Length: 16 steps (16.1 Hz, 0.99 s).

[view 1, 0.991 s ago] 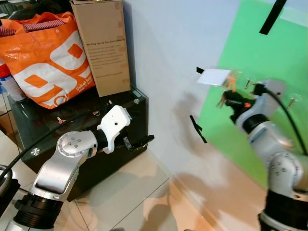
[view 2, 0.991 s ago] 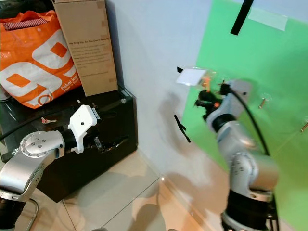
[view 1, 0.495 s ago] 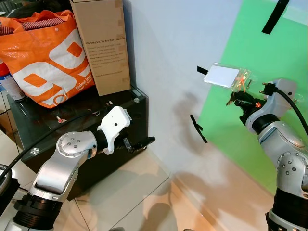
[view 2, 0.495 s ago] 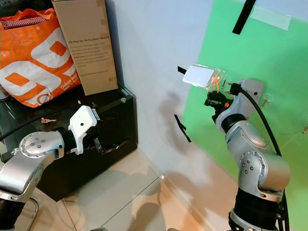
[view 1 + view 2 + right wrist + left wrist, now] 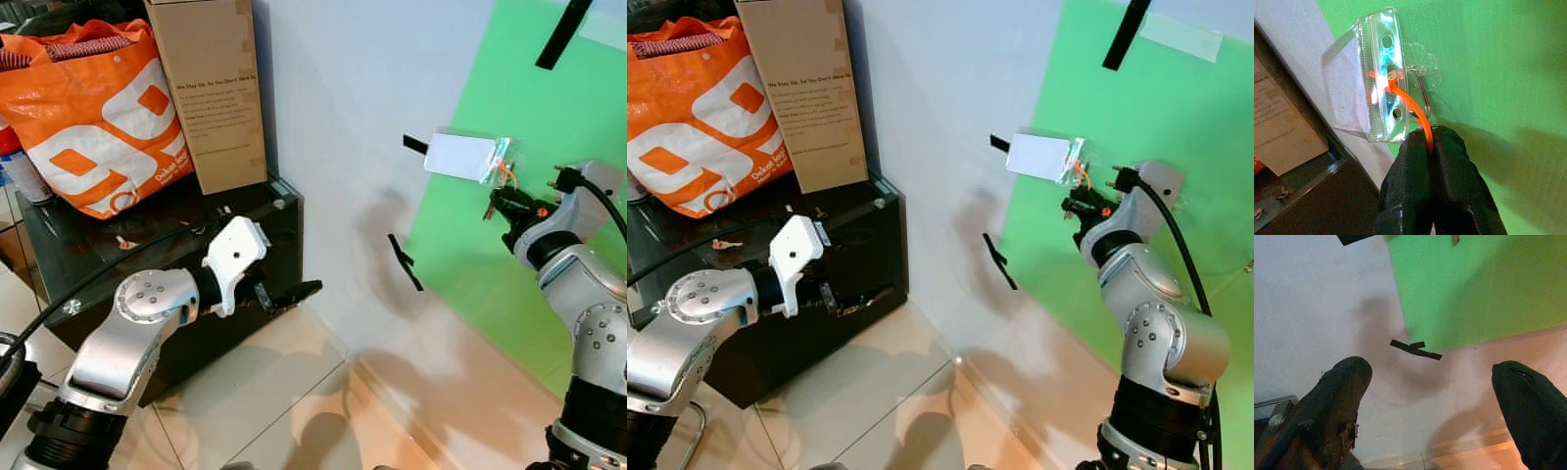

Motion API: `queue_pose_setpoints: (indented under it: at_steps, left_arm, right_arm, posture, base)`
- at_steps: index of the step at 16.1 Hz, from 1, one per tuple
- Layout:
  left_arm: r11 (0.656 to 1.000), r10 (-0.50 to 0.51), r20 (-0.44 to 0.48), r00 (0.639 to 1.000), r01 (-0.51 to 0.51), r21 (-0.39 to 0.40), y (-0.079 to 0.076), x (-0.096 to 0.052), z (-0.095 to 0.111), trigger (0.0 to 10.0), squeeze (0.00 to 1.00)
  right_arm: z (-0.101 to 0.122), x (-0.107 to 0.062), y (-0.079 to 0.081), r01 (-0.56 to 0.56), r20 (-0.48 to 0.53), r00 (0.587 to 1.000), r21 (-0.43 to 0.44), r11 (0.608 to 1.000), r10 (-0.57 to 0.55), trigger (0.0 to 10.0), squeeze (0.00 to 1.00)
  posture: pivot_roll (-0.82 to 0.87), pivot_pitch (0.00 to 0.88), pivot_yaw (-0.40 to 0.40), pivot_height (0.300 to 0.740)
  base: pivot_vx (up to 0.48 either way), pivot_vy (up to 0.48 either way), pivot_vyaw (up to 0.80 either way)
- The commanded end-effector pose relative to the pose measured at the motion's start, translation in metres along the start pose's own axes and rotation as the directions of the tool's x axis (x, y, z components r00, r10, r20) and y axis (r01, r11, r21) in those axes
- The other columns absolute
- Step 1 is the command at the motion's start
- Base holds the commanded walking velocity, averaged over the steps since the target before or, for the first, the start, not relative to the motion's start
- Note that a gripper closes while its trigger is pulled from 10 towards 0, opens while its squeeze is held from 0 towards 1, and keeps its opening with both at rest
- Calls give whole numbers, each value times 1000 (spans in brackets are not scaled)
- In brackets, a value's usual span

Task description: Hang keys on a hook

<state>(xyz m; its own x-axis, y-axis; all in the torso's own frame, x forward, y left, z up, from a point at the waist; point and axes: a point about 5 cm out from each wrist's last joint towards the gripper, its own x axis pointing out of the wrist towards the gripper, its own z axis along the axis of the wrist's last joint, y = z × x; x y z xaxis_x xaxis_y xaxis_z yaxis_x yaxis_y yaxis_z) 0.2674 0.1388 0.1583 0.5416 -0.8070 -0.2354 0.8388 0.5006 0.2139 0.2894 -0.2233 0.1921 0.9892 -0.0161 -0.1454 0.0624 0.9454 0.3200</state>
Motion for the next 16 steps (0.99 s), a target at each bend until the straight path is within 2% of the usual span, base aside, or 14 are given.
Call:
queue_pose_setpoints:
  at_steps: [1, 5, 8, 11, 14, 16]
  left_arm:
    - [1000, -18, -1, 1000, 18, 6, -3, -1, 2, 10000, 0]
    - [1000, -30, -4, 1000, 30, 3, -5, 0, 1, 10000, 0]
    - [1000, -30, -7, 1000, 30, 0, -6, 0, 1, 10000, 0]
    - [1000, -26, -8, 1000, 26, 0, -6, -1, 0, 10000, 0]
    - [1000, -18, -6, 1000, 18, 5, -6, -1, 1, 10000, 0]
    - [1000, -16, -4, 1000, 16, 8, -5, -1, 2, 10000, 0]
  right_arm:
    - [7, -1, -3, 16, 20, 1000, 0, 1000, -16, 10000, 0]
    - [-15, 4, -3, 15, -119, 993, 57, 998, -8, 10000, 0]
    - [-22, 10, -5, 29, -153, 988, 85, 996, -16, 10000, 0]
    - [-22, 11, -5, 28, -164, 986, 77, 997, -15, 10000, 0]
    - [-12, 8, 7, -75, -88, 993, 14, 997, 76, 10000, 0]
    - [-7, 2, 9, -108, -60, 992, -16, 994, 107, 10000, 0]
  posture:
    - [2, 0, -23, 740]
    - [2, 0, -25, 740]
    - [6, 0, -30, 740]
    - [12, 0, -37, 740]
    - [13, 0, -39, 740]
    - [15, 0, -41, 740]
  base:
    - [0, 0, 0]
    - [0, 0, 0]
    - [0, 0, 0]
    - [0, 0, 0]
    - [0, 0, 0]
    - [0, 0, 0]
